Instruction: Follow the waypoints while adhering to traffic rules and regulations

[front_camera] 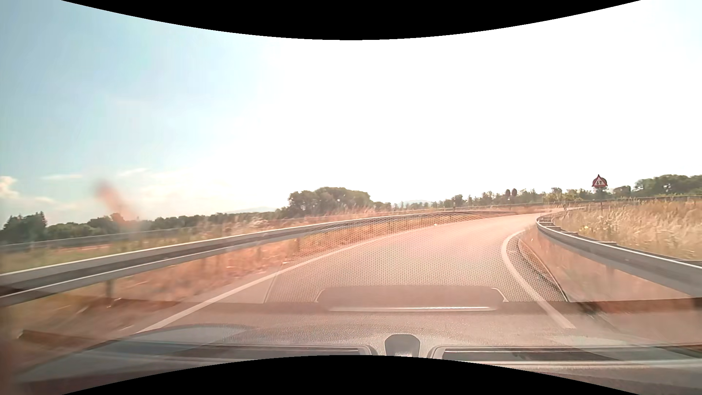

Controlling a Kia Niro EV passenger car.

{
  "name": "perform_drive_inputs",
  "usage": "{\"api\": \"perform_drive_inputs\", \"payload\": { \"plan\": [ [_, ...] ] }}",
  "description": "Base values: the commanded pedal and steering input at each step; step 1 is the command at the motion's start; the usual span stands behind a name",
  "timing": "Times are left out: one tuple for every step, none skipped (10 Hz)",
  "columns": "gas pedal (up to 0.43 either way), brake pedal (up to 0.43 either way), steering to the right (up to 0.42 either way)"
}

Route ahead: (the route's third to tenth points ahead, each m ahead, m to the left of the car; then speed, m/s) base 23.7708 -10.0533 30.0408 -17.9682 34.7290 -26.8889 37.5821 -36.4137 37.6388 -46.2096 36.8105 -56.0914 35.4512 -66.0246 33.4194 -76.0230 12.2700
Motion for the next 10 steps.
{"api": "perform_drive_inputs", "payload": {
  "plan": [
    [0.189,0.0,0.138],
    [0.169,0.0,0.138],
    [0.11,0.0,0.138],
    [0.098,0.0,0.138],
    [0.098,0.0,0.138],
    [0.098,0.0,0.138],
    [0.11,0.0,0.138],
    [0.11,0.0,0.138],
    [0.11,0.0,0.138],
    [0.13,0.0,0.138]
  ]
}}
